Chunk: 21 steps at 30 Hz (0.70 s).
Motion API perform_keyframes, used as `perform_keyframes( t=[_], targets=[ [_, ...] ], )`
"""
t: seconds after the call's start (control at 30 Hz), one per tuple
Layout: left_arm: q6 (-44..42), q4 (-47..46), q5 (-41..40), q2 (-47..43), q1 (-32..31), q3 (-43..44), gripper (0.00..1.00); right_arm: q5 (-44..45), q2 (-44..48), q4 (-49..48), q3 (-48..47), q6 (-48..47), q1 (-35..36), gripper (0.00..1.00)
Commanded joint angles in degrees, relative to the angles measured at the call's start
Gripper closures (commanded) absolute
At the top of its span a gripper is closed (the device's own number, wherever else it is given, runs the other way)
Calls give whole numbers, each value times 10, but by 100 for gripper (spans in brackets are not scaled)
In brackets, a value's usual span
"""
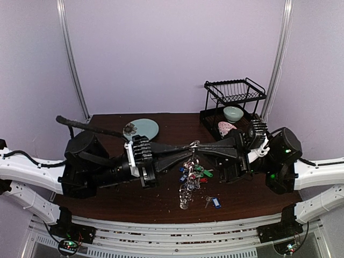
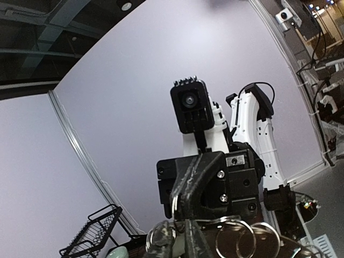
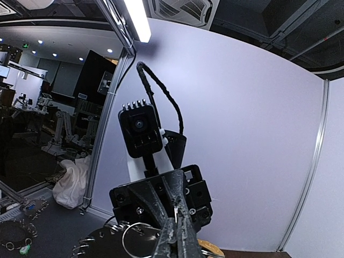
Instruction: Put the keys on the keyring
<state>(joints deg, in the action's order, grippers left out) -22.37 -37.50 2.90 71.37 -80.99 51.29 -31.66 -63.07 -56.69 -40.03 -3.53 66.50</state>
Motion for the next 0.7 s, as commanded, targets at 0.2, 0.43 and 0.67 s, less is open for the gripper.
perform_keyframes(
  t=[0.2,0.43,0.67],
  targets=[
    [2,-37,-6,-1,0,-6,100,9,13,18,0,-23,-1,100],
    [-50,104,-104,-17,0,29,100,54,65,201,-19,-114,-11,67],
    [-172,268,-224,-18,-22,74,100,142,80,433,-92,-259,-13,62]
  ],
)
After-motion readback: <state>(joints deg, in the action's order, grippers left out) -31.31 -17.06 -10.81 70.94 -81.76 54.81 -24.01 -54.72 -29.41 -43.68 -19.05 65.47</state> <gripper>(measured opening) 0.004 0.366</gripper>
